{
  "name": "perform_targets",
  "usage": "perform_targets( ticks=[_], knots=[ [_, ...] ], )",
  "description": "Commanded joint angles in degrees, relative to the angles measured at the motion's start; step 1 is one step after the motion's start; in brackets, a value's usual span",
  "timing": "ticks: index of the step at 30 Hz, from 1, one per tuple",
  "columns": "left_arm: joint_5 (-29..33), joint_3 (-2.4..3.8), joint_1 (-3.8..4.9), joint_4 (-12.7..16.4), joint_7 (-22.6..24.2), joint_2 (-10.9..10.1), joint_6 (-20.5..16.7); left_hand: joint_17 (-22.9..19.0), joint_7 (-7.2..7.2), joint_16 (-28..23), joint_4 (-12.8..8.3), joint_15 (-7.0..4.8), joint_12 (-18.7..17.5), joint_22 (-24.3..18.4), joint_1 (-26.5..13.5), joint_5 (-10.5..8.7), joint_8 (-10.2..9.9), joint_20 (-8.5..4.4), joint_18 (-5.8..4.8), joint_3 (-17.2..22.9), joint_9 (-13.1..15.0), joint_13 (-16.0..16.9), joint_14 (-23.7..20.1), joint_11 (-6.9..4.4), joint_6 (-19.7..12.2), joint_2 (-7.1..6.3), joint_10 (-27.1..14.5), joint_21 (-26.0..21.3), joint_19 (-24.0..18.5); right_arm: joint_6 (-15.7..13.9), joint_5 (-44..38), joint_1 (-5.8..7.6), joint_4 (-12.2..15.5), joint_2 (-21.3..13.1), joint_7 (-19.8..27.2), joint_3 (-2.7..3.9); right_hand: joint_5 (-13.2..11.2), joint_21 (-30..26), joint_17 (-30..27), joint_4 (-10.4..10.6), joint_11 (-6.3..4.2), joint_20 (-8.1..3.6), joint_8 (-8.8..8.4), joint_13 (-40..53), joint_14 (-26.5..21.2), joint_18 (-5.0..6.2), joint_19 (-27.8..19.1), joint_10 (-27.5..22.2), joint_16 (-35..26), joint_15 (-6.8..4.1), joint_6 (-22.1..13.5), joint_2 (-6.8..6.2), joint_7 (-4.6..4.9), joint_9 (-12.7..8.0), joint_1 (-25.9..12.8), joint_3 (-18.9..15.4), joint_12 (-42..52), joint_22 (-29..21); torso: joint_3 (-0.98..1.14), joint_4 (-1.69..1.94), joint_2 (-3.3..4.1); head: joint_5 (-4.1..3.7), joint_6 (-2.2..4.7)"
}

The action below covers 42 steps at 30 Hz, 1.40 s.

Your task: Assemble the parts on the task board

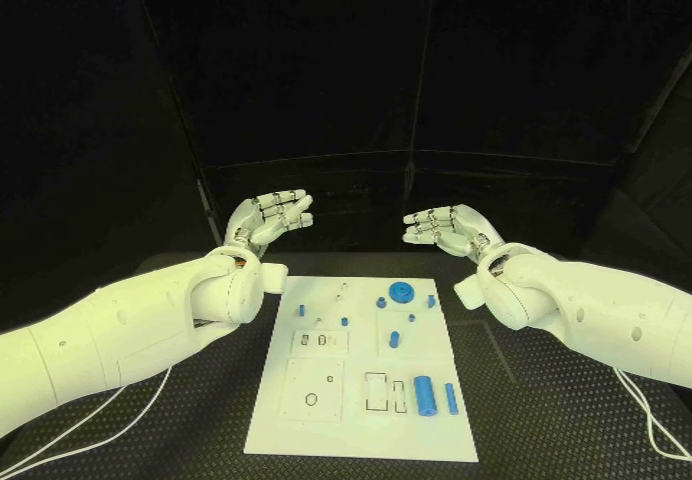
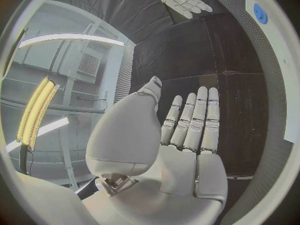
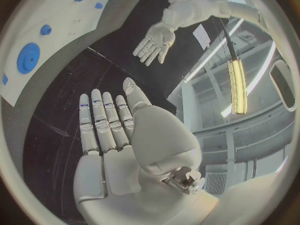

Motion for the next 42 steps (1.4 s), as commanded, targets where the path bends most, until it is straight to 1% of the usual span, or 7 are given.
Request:
perform_targets(
  ticks=[1, 8, 11, 18, 29, 36, 42],
  knots=[
    [-1.71, 0.07, 0.12, 1.13, 1.17, -0.73, 2.73, 0.63, 1.74, 1.29, -1.11, -1.44, 0.65, 0.63, 1.44, 0.08, 0.84, -1.30, 0.67, -0.10, 0.18, -0.04, 4.16, -1.04, 3.42, 0.45, 3.68, 1.89, 4.55, -0.14, -20.78, 0.24, 0.30, -0.01, -4.58, 0.05, 1.24, 6.35, 0.71, -4.14, -2.62, -3.15, -0.11, -0.04, 15.56, 1.26, 11.29, 13.06, 1.67, -3.99, 10.11, -1.35, -0.18, -0.23, 0.47, 1.53, -6.17, 2.10, 0.09, 0.16, 1.27, -0.15, 0.02],
    [-3.69, 0.07, 0.07, 5.52, 0.70, -4.00, 4.56, 2.00, 0.44, 2.01, -3.03, -3.45, -0.08, 0.96, 3.19, 0.02, 0.52, -3.49, 0.66, -0.74, -0.53, -0.87, 10.02, -2.67, 7.51, 1.46, 9.21, 3.58, 10.56, 3.02, -36.12, 0.79, 1.70, -0.71, -12.00, 0.18, 2.35, 12.99, 2.96, -4.06, -4.19, -6.34, -1.45, 0.14, 25.03, 1.23, 17.64, 18.62, 4.26, -6.84, 12.45, -3.16, -1.17, -0.22, 0.20, 1.49, -9.80, 5.21, 0.06, 0.22, 3.17, -0.64, 0.03],
    [-4.06, 0.08, 0.04, 8.74, 0.46, -5.78, 5.42, 2.29, 0.42, 1.59, -3.32, -3.59, -0.89, 0.84, 3.17, 0.01, -0.04, -3.75, 0.59, -1.15, -0.95, -1.26, 10.60, -2.75, 8.07, 1.63, 9.93, 3.53, 11.35, 4.39, -42.67, 1.24, 2.56, -0.85, -15.65, 0.24, 2.89, 18.19, 5.25, -3.98, -5.15, -8.26, -1.97, 0.15, 29.83, 0.98, 20.47, 21.11, 7.26, -8.25, 13.64, -3.97, -1.88, -0.21, -0.12, 1.44, -11.13, 8.05, -0.11, 0.39, 4.71, -0.95, 0.65],
    [-4.29, 0.12, -0.03, 13.82, 0.29, -8.24, 6.30, 2.53, 0.62, 0.52, -3.74, -3.41, -2.39, 0.54, 2.99, 0.00, -1.14, -3.76, 0.46, -1.94, -1.62, -1.72, 10.46, -2.52, 8.12, 1.51, 9.91, 3.15, 11.79, 7.02, -52.66, 1.64, 4.06, -0.47, -21.48, 0.32, 2.77, 24.34, 10.23, -4.04, -5.75, -9.87, -3.20, 0.24, 34.09, 1.01, 22.55, 22.01, 14.08, -9.06, 14.06, -4.60, -2.37, -0.26, -1.70, 1.25, -13.69, 11.51, -0.46, 0.82, 6.73, -1.39, 0.58],
    [-4.33, 0.14, -0.23, 16.68, -0.02, -9.29, 7.08, 2.67, 0.83, -0.50, -3.88, -3.17, -3.57, 0.15, 2.56, 0.00, -1.98, -3.59, 0.39, -2.65, -2.09, -1.80, 10.16, -2.29, 8.15, 1.62, 9.76, 2.53, 11.69, 8.43, -58.40, 1.74, 4.42, 1.26, -24.50, 0.35, 3.15, 33.10, 27.28, -3.92, -5.36, -9.99, -3.71, 0.35, 33.99, 1.08, 23.41, 20.39, 36.19, -8.89, 13.35, -4.84, -2.43, -0.25, -3.38, 2.54, -15.84, 16.51, -0.68, 1.37, 9.36, -1.66, 0.78],
    [-4.33, 0.15, -0.43, 16.96, -0.06, -9.31, 7.22, 2.75, 0.93, -0.74, -3.90, -3.11, -3.91, 0.04, 2.41, 0.00, -2.25, -3.55, 0.39, -2.85, -2.21, -1.80, 10.18, -2.21, 8.13, 1.70, 9.72, 2.37, 11.71, 9.10, -59.73, 1.75, 4.18, 2.42, -24.63, 0.36, 3.28, 37.75, 44.63, -3.91, -5.31, -9.67, -3.75, 0.35, 34.05, 1.12, 23.31, 19.83, 52.60, -8.87, 12.35, -5.09, -2.48, -0.26, -4.03, 4.09, -15.85, 19.23, -0.62, 1.47, 10.35, -1.54, 0.68],
    [-4.33, 0.16, -0.52, 17.09, -0.11, -9.38, 7.29, 2.76, 0.94, -0.76, -3.90, -3.11, -3.95, 0.03, 2.40, 0.00, -2.28, -3.54, 0.39, -2.87, -2.23, -1.80, 10.18, -2.20, 8.12, 1.71, 9.71, 2.35, 11.71, 9.42, -60.45, 1.78, 3.81, 3.00, -24.94, 0.36, 3.29, 39.76, 50.56, -3.88, -5.25, -9.44, -3.77, 0.38, 33.95, 1.15, 22.94, 19.77, 58.07, -8.73, 11.90, -5.21, -2.41, -0.27, -4.40, 5.15, -15.79, 20.42, -0.59, 1.52, 10.90, -1.66, 0.69]
  ],
)
